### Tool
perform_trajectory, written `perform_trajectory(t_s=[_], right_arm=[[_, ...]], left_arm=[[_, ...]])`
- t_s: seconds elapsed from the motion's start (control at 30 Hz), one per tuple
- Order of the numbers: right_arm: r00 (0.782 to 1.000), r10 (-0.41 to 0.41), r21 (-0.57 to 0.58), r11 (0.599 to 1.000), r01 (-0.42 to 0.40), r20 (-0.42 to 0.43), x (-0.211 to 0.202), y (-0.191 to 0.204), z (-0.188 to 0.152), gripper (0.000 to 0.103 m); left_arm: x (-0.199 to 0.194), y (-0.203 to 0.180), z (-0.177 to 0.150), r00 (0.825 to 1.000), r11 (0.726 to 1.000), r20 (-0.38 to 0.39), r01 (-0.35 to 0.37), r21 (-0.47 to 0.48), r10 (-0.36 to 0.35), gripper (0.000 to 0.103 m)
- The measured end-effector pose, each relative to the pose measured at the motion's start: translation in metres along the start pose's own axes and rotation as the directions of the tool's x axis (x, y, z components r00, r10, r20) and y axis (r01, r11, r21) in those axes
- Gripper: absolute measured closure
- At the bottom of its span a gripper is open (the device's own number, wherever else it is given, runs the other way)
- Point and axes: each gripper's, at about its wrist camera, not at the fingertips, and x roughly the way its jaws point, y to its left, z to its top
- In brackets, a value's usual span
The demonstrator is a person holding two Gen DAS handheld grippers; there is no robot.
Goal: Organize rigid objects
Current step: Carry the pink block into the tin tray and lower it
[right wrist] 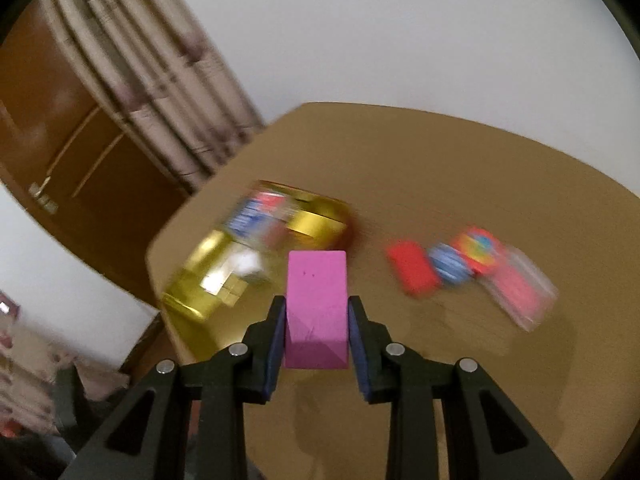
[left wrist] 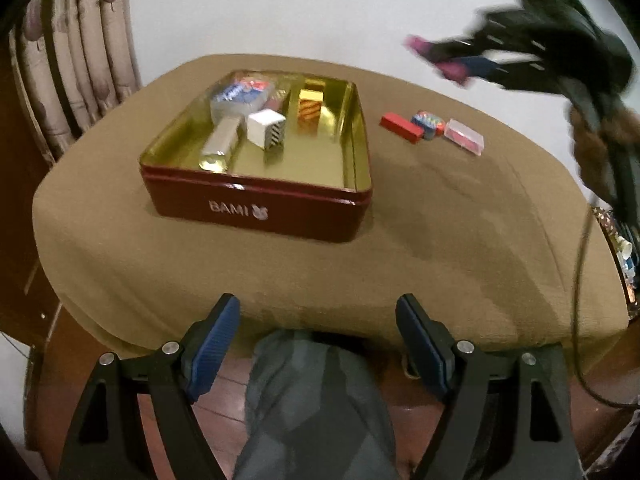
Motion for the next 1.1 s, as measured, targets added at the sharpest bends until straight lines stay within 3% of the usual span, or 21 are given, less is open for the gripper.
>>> perform_trajectory(t_s=[0.23,0.53,0.8,1.1], right_arm=[[0.993,0.022,0.021,1.0,-0.02,-0.116,0.084,0.053,0.03,0.073],[0.968,-0.119,0.032,0.991,0.129,-0.219,0.158,0.047,0.038,0.073],[0.962,-0.138,0.026,0.989,0.148,-0.234,0.181,0.046,0.039,0.073],[0.958,-0.178,0.049,0.98,0.193,-0.226,0.18,0.042,0.045,0.07]], left_arm=[[-0.005,0.013,0.005,0.999,0.998,-0.016,0.049,-0.049,-0.05,0.026],[0.004,0.019,0.003,0.993,0.992,-0.067,0.087,-0.092,-0.093,0.026],[0.012,0.02,0.004,0.993,0.993,-0.077,0.083,-0.089,-0.09,0.025],[0.016,0.019,0.002,0.992,0.993,-0.093,0.082,-0.089,-0.09,0.025]])
